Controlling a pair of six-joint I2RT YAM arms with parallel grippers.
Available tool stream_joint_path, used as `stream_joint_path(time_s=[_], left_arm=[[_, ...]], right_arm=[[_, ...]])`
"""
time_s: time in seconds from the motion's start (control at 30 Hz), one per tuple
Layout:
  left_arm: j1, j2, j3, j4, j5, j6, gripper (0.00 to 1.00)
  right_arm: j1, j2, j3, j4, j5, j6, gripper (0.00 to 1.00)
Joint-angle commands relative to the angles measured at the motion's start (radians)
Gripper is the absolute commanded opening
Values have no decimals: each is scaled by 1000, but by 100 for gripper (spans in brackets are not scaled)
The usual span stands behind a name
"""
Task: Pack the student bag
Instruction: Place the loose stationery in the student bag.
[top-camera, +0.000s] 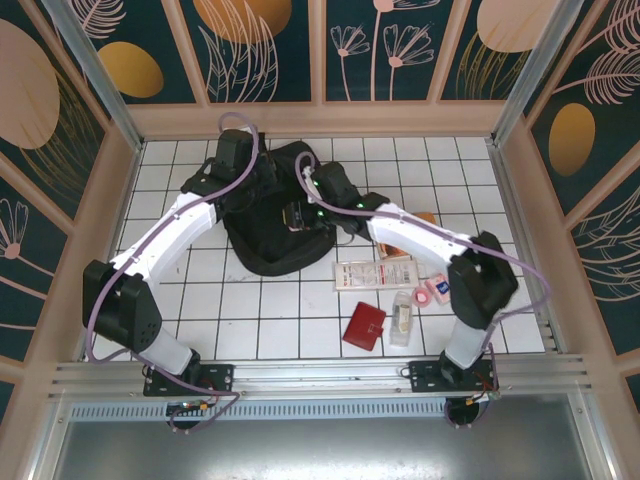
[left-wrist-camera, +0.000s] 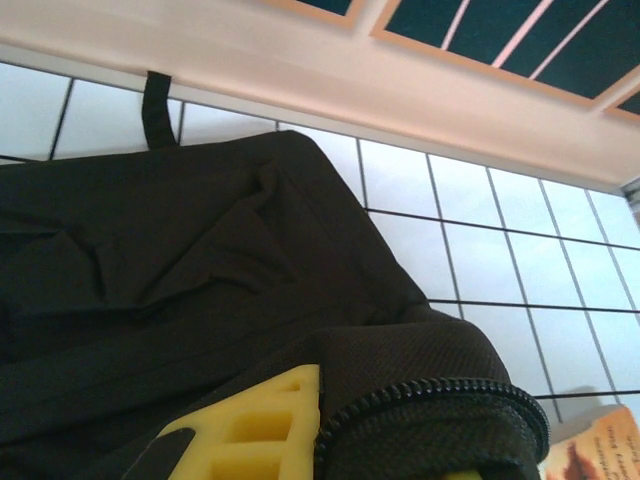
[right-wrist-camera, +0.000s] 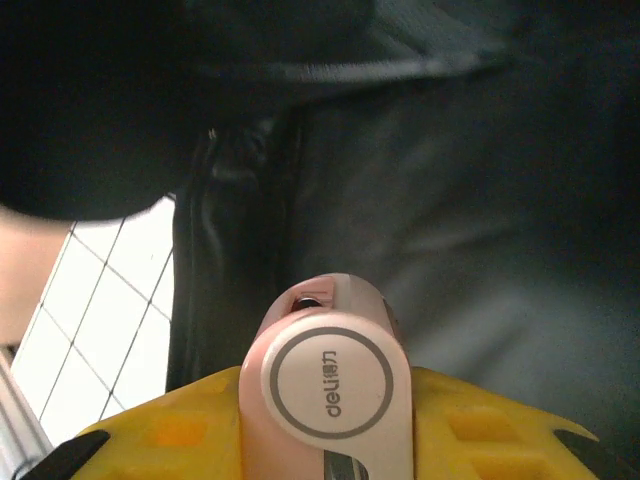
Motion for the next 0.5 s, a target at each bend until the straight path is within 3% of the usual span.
stream_joint_path(time_s=[0.0,0.27,0.37,0.47], left_arm=[[2,-4,52,65,89,-35,0],[2,-25,6,127,163,-72,0],[2,-46,-30,159,158,-71,0],[5,-54,-42,148,97,-53,0]], right_arm=[[-6,116,103,22,53,115,35],[-24,370,399,34,240,288,41],[-36,439,480,80,219,310,50],[-41,494,561,84,183,305,68]])
